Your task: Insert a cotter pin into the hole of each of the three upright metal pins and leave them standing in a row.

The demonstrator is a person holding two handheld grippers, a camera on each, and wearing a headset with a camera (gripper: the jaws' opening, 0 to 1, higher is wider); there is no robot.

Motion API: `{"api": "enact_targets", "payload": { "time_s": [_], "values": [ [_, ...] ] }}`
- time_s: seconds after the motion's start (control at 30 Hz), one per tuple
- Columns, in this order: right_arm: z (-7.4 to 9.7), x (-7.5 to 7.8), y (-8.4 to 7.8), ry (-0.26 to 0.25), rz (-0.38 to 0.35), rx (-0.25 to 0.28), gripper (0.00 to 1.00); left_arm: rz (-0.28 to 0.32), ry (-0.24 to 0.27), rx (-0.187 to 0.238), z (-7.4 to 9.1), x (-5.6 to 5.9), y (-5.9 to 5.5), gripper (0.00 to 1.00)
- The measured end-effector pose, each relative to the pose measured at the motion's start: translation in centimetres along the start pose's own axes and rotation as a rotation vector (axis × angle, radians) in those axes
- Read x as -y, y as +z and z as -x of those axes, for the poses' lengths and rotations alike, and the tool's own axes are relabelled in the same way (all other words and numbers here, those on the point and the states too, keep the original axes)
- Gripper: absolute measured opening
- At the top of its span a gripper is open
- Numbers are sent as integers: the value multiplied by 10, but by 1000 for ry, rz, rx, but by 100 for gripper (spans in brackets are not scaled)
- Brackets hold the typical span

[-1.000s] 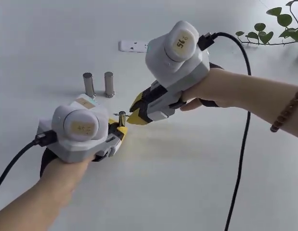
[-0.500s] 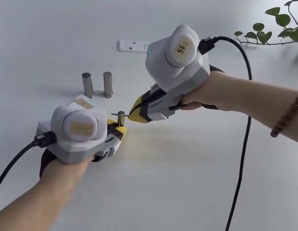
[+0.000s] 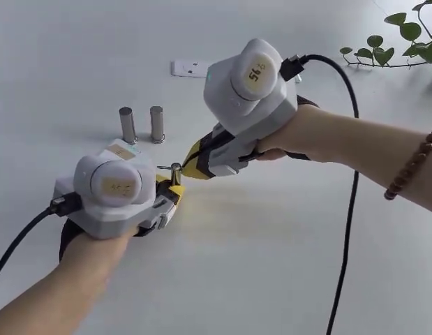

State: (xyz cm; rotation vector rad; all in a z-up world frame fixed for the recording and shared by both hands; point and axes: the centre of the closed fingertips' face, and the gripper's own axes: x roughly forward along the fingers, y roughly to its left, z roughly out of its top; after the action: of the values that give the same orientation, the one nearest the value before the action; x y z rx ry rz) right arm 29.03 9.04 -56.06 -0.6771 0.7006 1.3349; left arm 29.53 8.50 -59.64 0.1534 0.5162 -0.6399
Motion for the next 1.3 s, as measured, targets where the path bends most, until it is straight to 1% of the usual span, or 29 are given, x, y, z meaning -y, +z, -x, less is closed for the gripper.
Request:
{"api": "enact_targets", "payload": {
  "time_s": [0.17, 0.3, 0.33, 0.37, 0.4, 0.47, 0.53, 0.6, 0.7, 0.9, 0.97, 1.07, 1.17, 1.23, 1.3],
  "values": [
    [0, -3, 0, 7, -12, 17, 0, -1, 3, 1, 0, 0, 0, 7],
    [1, -5, 0, 9, -27, 29, 6, -2, 3, 0, 0, 0, 0, 7],
    [0, -4, -1, 0, -25, 29, 7, -3, 3, 0, -1, 0, 0, 7],
    [0, -3, 0, -6, -25, 35, 8, -4, 3, 0, -1, 1, 0, 7],
    [0, -2, 3, -13, -35, 51, 9, -5, 5, 0, -1, 1, 0, 7],
    [-1, -2, 6, -12, -47, 69, 10, -7, 5, 0, -1, 1, 0, 7],
    [-2, -1, 9, -22, -46, 90, 10, -13, 6, -1, -1, 1, 0, 7],
    [-3, -1, 12, -19, -44, 100, 9, -14, 7, -2, -1, 1, 0, 7],
    [-6, -1, 10, -22, -32, 89, 5, -13, 10, -2, -1, 1, 0, 7],
    [-8, -1, 10, -17, -29, 86, 5, -18, 16, -3, -2, 1, 0, 7],
    [-8, -1, 10, -16, -37, 85, 4, -16, 19, -4, -2, 1, 1, 7],
    [-8, 0, 10, -5, -66, 111, 4, -16, 26, -7, -2, -1, 1, 7],
    [-9, -1, 11, 1, -57, 118, 4, -19, 28, -10, 0, -1, 1, 7],
    [-8, -2, 14, 6, -37, 123, 4, -15, 33, -4, 2, -1, 2, 7],
    [-8, -2, 18, 10, -25, 123, 4, -6, 43, 0, 3, -4, 3, 7]
  ]
}}
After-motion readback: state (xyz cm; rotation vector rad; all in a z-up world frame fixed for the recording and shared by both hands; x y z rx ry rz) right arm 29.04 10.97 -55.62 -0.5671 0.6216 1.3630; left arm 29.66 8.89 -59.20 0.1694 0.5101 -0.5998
